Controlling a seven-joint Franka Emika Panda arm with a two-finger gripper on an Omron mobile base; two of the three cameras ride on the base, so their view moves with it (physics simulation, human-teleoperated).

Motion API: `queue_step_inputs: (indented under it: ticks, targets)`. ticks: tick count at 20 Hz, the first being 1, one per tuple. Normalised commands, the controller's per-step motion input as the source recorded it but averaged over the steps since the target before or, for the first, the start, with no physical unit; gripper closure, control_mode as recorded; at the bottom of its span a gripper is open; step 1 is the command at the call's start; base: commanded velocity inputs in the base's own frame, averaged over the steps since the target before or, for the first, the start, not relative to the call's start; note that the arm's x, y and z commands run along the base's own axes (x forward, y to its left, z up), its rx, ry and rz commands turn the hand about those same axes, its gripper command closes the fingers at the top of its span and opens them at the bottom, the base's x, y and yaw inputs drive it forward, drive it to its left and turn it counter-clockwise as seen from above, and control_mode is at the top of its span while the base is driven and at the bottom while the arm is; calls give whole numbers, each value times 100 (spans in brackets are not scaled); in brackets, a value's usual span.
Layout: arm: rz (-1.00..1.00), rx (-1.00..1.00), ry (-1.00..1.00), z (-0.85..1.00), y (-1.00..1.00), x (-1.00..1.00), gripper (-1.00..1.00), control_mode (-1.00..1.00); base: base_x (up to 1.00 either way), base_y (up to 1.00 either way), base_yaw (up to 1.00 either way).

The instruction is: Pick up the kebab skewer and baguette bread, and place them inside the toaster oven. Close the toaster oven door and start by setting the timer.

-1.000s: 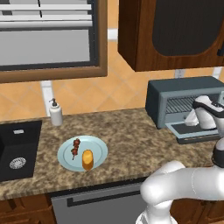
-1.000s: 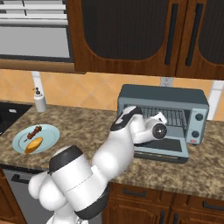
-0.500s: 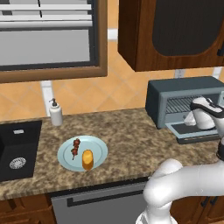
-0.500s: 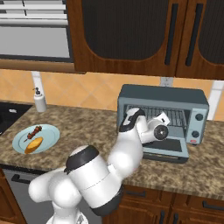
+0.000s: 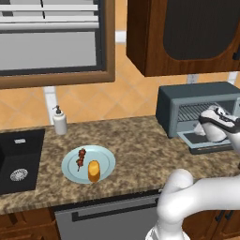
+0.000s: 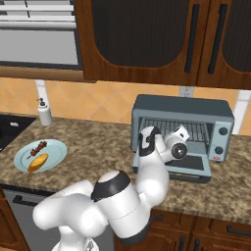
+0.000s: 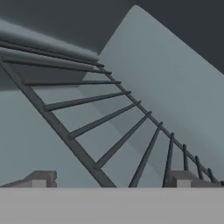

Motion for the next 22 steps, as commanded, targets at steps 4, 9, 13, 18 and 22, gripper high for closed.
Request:
queue_step_inputs:
  ticks: [4,9,13,18,22]
  targets:
    - [0,0,0,-6,0,28,-100,-100,0,0,0]
    - [0,0,0,-8,-4,21,-100,-100,0,0,0]
    - [0,0,0,-10,-1,15,-100,-100,0,0,0]
    - [0,0,0,-2,-12,19,100,-100,0,0,0]
    - [0,0,0,0,-5,15,100,-100,0,0,0]
